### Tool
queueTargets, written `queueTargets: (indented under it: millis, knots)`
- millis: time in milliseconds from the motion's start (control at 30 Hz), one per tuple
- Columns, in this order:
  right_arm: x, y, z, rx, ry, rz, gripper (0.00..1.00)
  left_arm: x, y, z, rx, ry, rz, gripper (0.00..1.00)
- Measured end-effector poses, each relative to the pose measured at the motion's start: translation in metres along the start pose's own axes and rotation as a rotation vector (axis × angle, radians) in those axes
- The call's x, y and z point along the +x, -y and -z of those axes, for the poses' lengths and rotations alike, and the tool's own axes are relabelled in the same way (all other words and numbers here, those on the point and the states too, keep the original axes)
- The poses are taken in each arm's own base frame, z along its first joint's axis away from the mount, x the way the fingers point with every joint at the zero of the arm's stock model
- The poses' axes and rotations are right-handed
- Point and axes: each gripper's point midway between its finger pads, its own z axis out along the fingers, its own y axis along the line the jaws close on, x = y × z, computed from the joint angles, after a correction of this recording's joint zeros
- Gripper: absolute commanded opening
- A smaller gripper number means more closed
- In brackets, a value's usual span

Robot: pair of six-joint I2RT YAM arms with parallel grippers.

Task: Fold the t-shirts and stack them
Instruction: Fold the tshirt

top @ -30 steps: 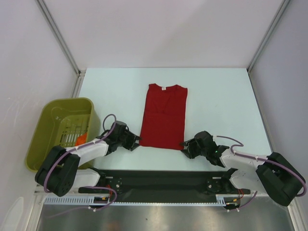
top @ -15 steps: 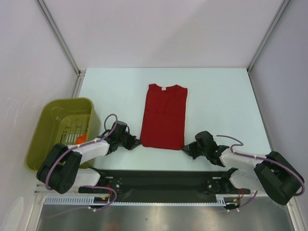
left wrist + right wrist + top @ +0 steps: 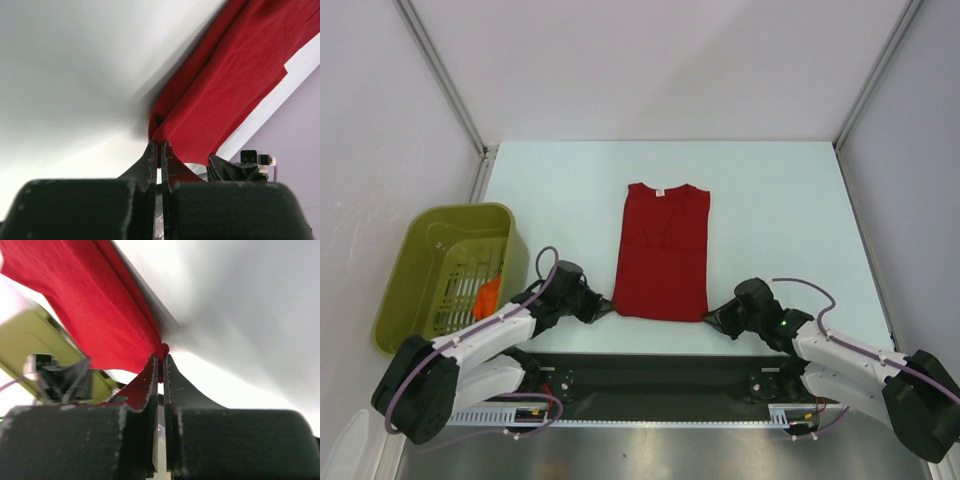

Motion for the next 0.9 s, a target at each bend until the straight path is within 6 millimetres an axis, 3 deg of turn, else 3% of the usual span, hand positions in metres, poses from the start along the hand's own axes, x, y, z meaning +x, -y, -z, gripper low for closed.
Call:
queueTargets:
  millis: [100,233,333,467,533,633,800,900]
  knots:
    - [0.002,0.001,0.004,0.01,-0.01,0.043,0.0,0.0,0.006,0.008,0.0,0.009,-0.022,0.0]
    - [-0.011,-0.019,0.007,-0.003,-0.009,0.085,0.0,-0.004,0.027,0.015,0.003,0.032,-0.064,0.0]
    - [-0.03,-0.051,0.008,-0.015,0.004,0.14,0.0,-0.009,0.052,0.014,-0.001,0.05,-0.108,0.0]
    - [-0.054,-0.113,0.009,-0.081,0.014,0.246,0.0,-0.021,0.099,0.01,0.02,0.088,-0.181,0.0]
    - [-0.068,-0.143,0.004,-0.108,0.015,0.298,0.0,-0.03,0.125,0.008,0.042,0.109,-0.212,0.0]
    - [-0.087,-0.172,-0.005,-0.121,0.009,0.343,0.0,-0.05,0.161,0.004,0.07,0.14,-0.243,0.0]
    - [-0.119,-0.198,-0.026,-0.113,-0.02,0.372,0.0,-0.091,0.212,-0.016,0.088,0.164,-0.291,0.0]
    - [-0.139,-0.208,-0.04,-0.111,-0.028,0.367,0.0,-0.108,0.223,-0.032,0.088,0.154,-0.312,0.01]
